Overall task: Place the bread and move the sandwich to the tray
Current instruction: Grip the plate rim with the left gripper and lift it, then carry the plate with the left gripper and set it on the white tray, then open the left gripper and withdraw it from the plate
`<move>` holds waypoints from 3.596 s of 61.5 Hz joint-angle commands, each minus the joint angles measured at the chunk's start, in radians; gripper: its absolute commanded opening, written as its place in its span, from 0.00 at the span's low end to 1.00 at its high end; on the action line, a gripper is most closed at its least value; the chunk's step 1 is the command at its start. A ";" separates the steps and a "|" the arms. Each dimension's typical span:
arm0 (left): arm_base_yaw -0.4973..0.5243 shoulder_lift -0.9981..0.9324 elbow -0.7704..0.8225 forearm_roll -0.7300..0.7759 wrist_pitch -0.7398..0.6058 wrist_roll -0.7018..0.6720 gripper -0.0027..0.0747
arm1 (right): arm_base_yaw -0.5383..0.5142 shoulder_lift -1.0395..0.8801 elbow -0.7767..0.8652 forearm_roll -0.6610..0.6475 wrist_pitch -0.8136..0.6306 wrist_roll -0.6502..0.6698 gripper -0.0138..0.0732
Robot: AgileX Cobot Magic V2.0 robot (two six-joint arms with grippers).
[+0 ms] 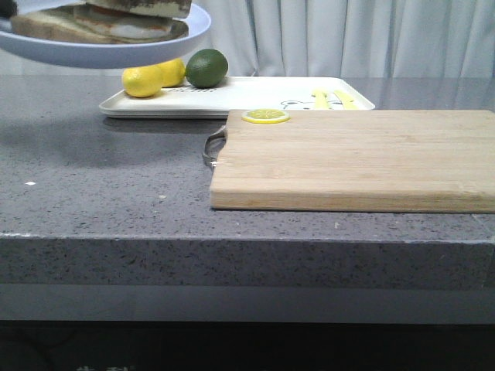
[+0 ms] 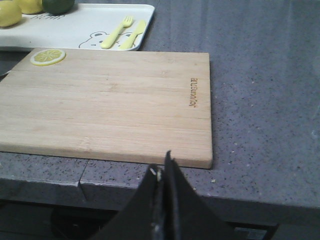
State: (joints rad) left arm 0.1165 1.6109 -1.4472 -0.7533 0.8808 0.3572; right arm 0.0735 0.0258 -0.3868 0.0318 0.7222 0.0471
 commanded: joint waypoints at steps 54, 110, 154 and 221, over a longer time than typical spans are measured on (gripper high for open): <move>-0.204 0.916 -1.331 -0.054 0.233 -0.350 0.01 | -0.001 0.013 -0.012 -0.001 -0.074 -0.003 0.09; -0.243 0.959 -1.333 -0.036 0.133 -0.172 0.02 | -0.001 0.013 -0.012 -0.001 -0.076 -0.003 0.09; -0.230 0.959 -1.438 -0.044 0.138 -0.169 0.65 | -0.001 0.013 -0.012 -0.001 -0.076 -0.003 0.09; -0.164 0.795 -1.608 -0.308 0.376 -0.314 0.01 | -0.001 0.013 -0.012 -0.001 -0.076 -0.003 0.09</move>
State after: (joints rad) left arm -0.0510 2.5203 -2.9357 -1.0427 1.2620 0.0829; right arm 0.0735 0.0258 -0.3751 0.0318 0.7275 0.0486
